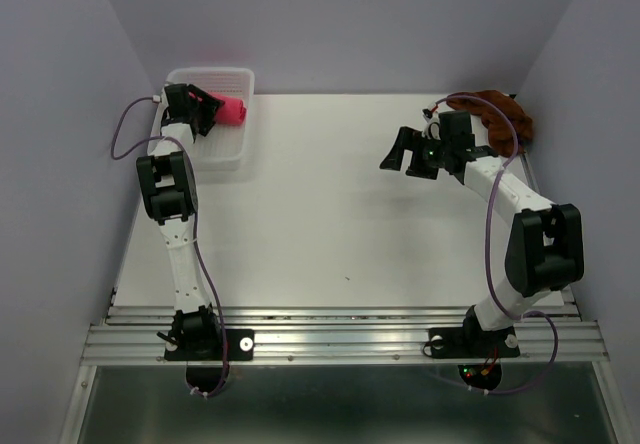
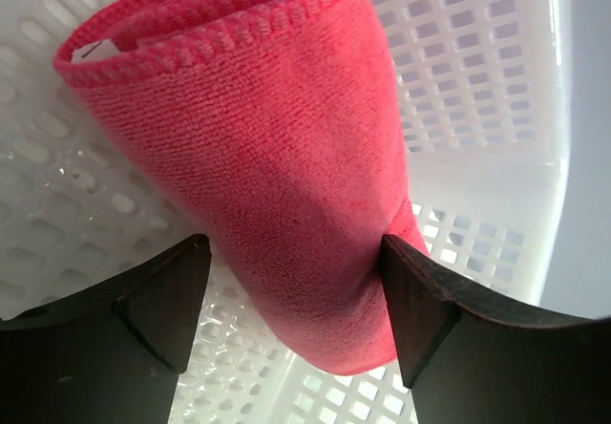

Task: Roll the towels
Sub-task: Place the rolled towel into the container, then move the towel to the center of the board

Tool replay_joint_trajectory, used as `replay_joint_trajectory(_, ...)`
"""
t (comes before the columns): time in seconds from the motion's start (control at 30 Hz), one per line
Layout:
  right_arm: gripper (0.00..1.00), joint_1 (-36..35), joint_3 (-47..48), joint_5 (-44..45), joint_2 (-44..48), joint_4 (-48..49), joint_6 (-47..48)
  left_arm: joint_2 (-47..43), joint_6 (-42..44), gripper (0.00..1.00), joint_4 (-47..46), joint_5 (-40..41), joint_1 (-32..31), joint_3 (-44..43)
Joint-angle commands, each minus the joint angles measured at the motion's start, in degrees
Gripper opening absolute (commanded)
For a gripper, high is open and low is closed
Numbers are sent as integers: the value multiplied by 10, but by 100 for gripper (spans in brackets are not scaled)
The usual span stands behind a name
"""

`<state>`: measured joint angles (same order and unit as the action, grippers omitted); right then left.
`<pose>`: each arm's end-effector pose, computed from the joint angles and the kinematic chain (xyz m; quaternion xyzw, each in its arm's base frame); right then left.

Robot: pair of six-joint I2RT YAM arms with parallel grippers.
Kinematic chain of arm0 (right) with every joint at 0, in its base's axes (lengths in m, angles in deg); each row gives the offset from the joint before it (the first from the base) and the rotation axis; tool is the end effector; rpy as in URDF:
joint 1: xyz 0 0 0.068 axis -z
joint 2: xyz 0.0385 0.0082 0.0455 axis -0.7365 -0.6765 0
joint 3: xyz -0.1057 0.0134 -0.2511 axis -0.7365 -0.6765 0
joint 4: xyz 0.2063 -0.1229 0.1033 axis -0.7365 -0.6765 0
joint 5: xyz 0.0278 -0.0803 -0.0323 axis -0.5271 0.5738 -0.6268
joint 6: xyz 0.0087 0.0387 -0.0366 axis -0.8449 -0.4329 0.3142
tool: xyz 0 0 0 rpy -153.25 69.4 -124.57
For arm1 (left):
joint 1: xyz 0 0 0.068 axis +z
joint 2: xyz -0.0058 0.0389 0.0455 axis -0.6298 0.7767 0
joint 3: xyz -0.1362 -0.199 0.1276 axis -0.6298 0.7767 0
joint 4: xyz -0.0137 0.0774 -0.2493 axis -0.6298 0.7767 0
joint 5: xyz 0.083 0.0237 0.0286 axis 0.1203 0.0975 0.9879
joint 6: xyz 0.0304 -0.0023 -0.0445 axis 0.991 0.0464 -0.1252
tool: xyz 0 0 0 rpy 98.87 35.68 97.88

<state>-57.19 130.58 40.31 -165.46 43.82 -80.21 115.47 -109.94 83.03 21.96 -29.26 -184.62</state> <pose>0.3541 0.0768 0.2588 0.0042 0.8957 0.3049 0.3235 0.5742 0.0901 0.1721 -0.3576 0.7483 -0.2875 0.4791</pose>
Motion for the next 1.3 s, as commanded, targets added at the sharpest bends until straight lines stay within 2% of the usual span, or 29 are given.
replay_joint_trajectory(0.0, 100, 1, 18, -9, 2, 3, 11, -67, 0, 83, 15, -4, 3, 9)
replay_joint_trajectory(0.47, 100, 1, 12, -13, 10, 4, 19, -112, 15, 92, 82, 25, 5, 2)
replay_joint_trajectory(1.07, 100, 1, 16, -20, 5, 4, 25, -147, 34, 92, 117, -31, 5, -17)
replay_joint_trajectory(1.27, 100, 1, 31, -5, 2, 4, 22, -188, 65, 95, 159, -5, 5, -26)
